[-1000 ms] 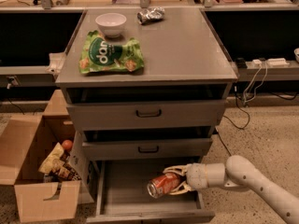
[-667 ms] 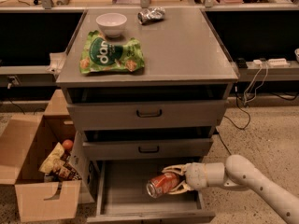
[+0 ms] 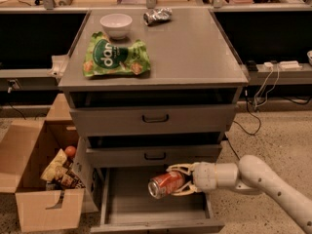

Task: Pick coke can from bottom drawer and place on counter

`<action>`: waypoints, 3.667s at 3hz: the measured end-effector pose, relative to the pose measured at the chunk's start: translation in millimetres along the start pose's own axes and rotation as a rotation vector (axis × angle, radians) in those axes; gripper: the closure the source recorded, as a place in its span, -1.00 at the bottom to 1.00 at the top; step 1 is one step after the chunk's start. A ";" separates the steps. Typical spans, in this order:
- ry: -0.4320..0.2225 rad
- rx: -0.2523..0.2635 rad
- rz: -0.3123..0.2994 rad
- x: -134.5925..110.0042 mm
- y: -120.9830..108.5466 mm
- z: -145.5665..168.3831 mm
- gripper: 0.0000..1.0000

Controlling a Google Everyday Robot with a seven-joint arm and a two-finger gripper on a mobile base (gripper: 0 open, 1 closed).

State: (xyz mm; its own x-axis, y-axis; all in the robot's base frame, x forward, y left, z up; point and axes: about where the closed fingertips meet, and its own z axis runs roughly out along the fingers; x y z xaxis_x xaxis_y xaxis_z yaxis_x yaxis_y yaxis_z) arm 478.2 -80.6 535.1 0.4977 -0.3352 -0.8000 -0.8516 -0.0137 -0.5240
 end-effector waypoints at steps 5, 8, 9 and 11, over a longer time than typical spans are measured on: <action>-0.040 0.184 -0.042 -100.0 -136.8 -32.5 1.00; -0.002 0.236 -0.127 -145.8 -209.1 -63.3 1.00; 0.026 0.257 -0.189 -188.2 -237.0 -104.1 1.00; 0.101 0.287 -0.249 -224.0 -328.5 -143.0 1.00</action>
Offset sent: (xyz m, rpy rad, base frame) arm 0.0035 0.0137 0.0708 -0.0107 -0.0633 0.0015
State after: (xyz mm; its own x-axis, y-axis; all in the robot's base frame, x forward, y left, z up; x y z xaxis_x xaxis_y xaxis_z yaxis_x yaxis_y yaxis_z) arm 622.9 -135.8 928.2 0.6528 -0.4458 -0.6125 -0.6186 0.1531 -0.7707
